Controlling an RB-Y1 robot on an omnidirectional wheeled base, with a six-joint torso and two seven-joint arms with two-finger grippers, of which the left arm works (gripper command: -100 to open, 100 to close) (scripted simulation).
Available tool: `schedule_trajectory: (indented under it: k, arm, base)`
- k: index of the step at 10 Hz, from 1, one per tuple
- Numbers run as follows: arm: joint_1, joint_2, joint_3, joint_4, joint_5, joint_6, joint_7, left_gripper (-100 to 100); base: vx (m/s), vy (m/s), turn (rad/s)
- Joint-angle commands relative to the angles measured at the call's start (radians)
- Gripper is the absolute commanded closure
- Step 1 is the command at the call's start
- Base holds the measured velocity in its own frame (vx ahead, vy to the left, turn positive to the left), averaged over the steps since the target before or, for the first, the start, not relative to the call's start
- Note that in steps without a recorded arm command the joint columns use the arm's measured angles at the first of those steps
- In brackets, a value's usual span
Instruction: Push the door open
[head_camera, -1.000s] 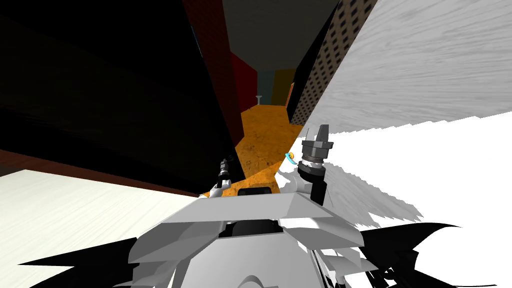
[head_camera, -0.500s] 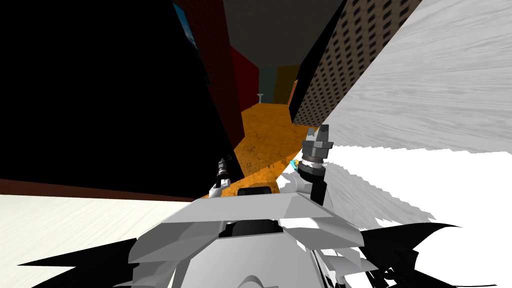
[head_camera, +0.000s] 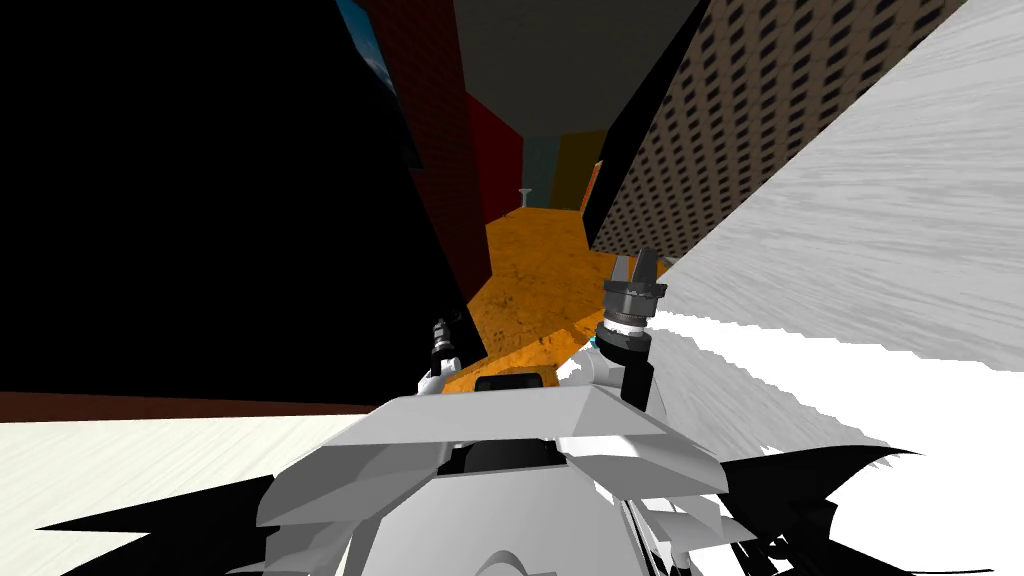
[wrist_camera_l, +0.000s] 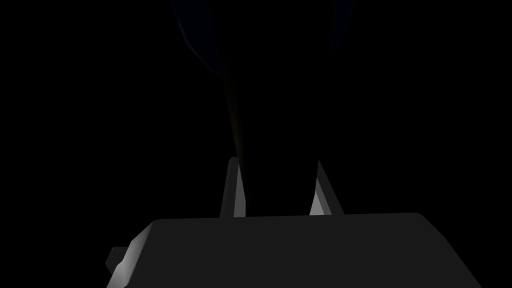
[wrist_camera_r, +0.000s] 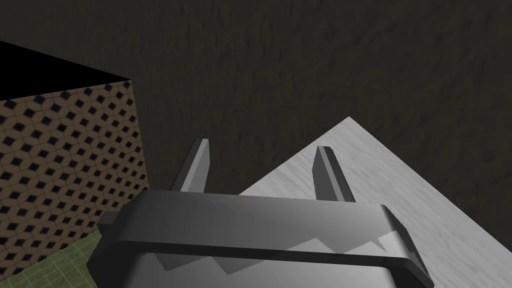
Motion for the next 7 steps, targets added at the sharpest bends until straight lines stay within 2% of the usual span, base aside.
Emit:
schedule_trajectory:
  k: [1, 2, 7]
  arm:
    - [-0.013, 0.008, 0.028, 0.005, 0.015, -0.016, -0.017, 100]
    - [-0.013, 0.008, 0.028, 0.005, 0.015, -0.016, -0.017, 100]
    - [-0.018, -0.042, 0.089, 0.002, 0.051, -0.028, -0.072, 100]
  base:
    - [0.140, -0.020, 0.055]
    - [0.129, -0.018, 0.046]
    - [0.203, -0.022, 0.075]
